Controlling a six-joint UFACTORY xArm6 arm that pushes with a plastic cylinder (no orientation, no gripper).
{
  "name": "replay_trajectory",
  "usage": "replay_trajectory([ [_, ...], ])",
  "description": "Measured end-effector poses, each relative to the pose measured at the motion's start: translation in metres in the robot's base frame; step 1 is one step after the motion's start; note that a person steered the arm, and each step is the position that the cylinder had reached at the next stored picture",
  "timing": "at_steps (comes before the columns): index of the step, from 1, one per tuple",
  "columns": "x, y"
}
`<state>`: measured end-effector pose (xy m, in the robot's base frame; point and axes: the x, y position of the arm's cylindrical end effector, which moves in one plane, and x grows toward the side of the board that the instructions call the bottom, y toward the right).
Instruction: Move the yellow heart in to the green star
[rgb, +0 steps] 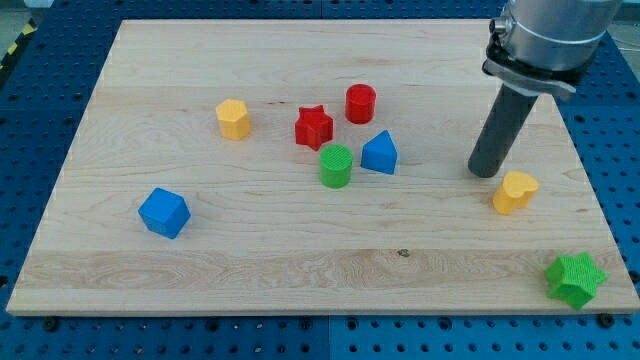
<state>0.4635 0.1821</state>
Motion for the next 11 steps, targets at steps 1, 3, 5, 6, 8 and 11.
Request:
replay_trajectory([
  [1,0.003,0.001],
  [3,0.077,0.001],
  [5,0.097,0.001],
  [6,0.085,-0.002],
  [8,0.018,0.005],
  [11,0.051,0.032],
])
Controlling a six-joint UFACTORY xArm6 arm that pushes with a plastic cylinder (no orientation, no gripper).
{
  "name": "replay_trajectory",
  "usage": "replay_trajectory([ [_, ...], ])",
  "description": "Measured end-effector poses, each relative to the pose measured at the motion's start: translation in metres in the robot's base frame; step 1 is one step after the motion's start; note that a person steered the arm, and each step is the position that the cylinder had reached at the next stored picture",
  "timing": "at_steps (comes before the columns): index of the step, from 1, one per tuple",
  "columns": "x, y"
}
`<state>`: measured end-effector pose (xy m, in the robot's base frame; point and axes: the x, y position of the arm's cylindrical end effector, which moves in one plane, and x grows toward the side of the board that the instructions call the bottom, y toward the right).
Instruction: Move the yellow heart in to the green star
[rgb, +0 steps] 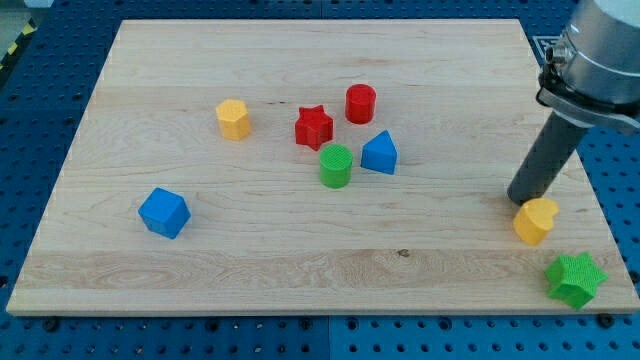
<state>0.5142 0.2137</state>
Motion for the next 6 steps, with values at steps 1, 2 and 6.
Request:
replay_trajectory([
  [1,0.023,-0.005],
  [2,0.039,-0.006],
  [6,-0.023,-0.027],
])
